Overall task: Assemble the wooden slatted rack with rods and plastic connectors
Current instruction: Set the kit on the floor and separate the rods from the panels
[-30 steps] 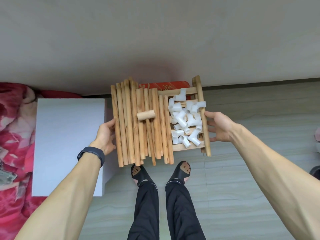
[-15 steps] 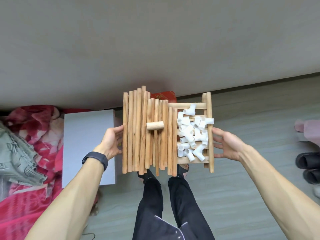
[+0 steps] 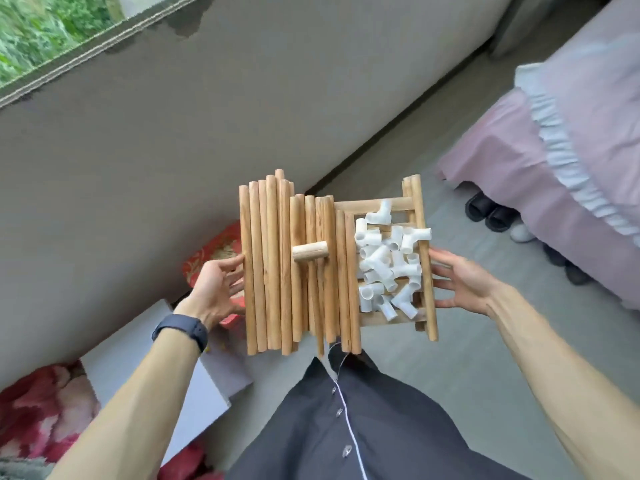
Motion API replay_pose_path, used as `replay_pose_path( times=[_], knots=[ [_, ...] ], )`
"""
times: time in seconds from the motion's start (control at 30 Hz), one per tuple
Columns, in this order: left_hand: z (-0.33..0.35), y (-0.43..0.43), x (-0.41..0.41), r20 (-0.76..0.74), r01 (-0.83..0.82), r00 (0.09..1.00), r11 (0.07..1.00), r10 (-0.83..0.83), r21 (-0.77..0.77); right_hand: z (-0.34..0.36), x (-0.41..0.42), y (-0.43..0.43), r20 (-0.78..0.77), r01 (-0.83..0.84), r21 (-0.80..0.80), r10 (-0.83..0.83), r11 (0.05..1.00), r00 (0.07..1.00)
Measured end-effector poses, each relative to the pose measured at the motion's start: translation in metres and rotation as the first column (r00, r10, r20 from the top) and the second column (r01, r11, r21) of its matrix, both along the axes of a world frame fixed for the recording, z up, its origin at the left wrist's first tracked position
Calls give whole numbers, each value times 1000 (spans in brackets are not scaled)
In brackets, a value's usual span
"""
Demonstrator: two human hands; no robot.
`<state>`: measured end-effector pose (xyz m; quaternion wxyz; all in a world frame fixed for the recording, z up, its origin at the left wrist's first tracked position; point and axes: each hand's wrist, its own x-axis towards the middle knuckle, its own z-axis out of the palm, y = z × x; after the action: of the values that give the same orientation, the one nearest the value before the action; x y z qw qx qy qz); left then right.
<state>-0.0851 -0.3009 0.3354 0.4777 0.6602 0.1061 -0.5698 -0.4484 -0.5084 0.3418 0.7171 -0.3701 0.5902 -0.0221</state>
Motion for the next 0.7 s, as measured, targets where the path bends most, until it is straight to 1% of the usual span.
replay_pose_path(
  times=[0.07,0.13,0.2,0.3,0.33,0.47,0.6,0.7],
  knots=[
    [5,-18,-27,2,126,992,992,-126,12,6,-52,21,3,94,8,-94,996,996],
    [9,-36,-60,3,270,963,961,-271,53,10,-104,42,-4,183,19,-183,983,983],
    [14,-54,-101,-1,390,920,917,-391,84,12,-153,63,-27,272,27,-271,962,962],
    [17,-82,-169,-65,532,847,838,-528,125,12,-225,92,-56,393,52,-390,918,919],
    [16,-91,-192,-76,560,828,817,-555,134,11,-249,100,-59,431,61,-428,900,902],
    [7,-128,-282,-41,622,779,765,-625,168,5,-346,114,-61,550,94,-547,830,835],
    [12,-158,-383,-1,685,719,708,-695,173,7,-437,108,-73,598,97,-593,796,802],
    [12,-179,-445,0,703,703,694,-712,159,14,-494,96,-89,620,98,-613,779,785]
  ],
)
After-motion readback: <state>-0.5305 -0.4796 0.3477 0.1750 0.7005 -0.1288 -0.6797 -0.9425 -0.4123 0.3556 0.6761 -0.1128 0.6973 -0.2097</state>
